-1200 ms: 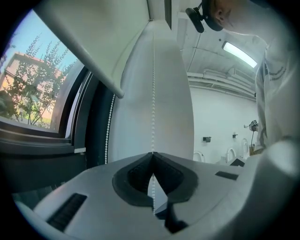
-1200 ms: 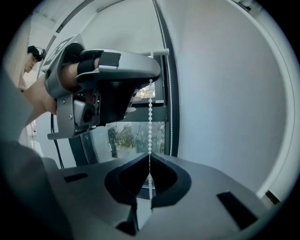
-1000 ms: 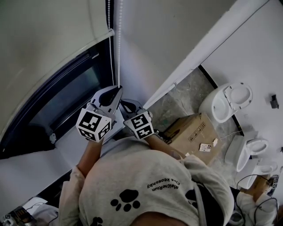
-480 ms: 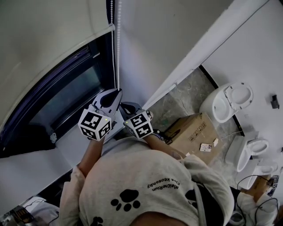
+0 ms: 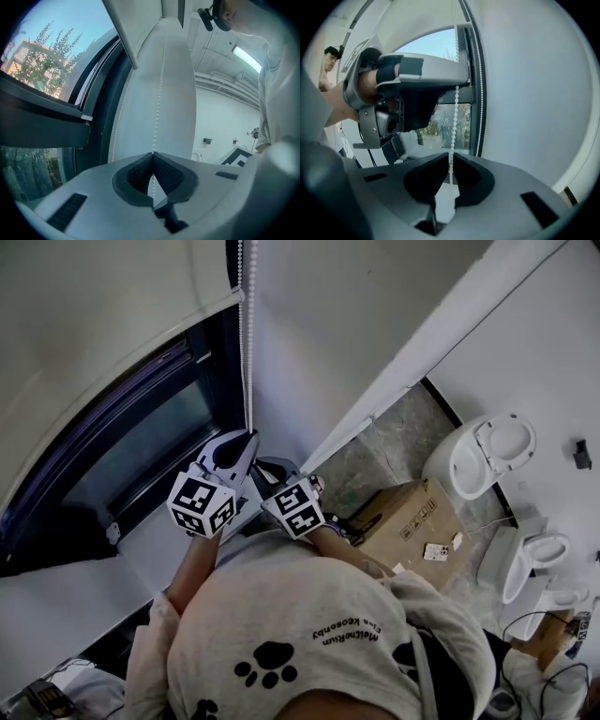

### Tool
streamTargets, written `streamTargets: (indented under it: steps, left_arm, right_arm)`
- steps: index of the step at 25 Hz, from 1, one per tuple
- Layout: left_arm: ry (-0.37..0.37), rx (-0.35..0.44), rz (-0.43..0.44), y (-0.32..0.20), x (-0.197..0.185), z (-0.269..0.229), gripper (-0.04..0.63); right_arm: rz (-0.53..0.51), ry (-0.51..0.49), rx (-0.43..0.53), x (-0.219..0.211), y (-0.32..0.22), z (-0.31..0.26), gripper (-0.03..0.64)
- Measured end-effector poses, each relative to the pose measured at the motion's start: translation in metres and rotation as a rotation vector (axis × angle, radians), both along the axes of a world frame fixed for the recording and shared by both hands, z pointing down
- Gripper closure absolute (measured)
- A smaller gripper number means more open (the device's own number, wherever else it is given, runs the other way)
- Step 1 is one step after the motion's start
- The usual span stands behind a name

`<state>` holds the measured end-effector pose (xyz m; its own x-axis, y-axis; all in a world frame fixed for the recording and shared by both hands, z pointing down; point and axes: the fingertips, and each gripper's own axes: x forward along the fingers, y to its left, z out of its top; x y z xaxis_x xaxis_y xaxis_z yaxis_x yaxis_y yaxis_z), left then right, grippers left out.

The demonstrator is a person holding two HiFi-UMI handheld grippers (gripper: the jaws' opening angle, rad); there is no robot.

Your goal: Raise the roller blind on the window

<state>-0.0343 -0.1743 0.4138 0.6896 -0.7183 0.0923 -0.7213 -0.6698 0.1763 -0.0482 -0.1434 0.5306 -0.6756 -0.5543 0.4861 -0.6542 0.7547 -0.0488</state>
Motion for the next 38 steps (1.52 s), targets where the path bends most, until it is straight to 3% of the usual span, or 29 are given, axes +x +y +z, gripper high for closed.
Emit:
streamTargets:
  steps: [3, 12, 20, 30, 34, 38]
  left_arm:
    - [0.002, 0.006, 0.003, -0.001, 0.001, 0.001, 0.587]
    - [0.0, 0.023, -0.001, -0.001, -0.001, 0.0, 0.586]
    - [0.008, 0.03, -0.007, 0.0, -0.005, -0.001, 0.586]
    - [0.009, 0.035, -0.001, 0.004, 0.0, -0.001, 0.586]
    - [0.011, 0.039, -0.004, 0.005, 0.0, -0.001, 0.586]
    - [0.001, 0.04, -0.007, 0.005, -0.002, 0.002, 0.586]
  right_arm:
    - [0.003, -0.018, 0.02, 0.006, -0.001, -0.015, 0.506]
    - [0.072, -0.139, 0.233, 0.038, 0.001, -0.12, 0.503]
    - [0.041, -0.27, 0.424, 0.021, -0.01, -0.222, 0.503]
    - [0.028, -0.371, 0.502, -0.001, -0.034, -0.292, 0.548]
    - [0.017, -0.352, 0.522, -0.006, -0.035, -0.297, 0.6]
    - [0.025, -0.378, 0.509, -0.005, -0.032, -0.293, 0.604]
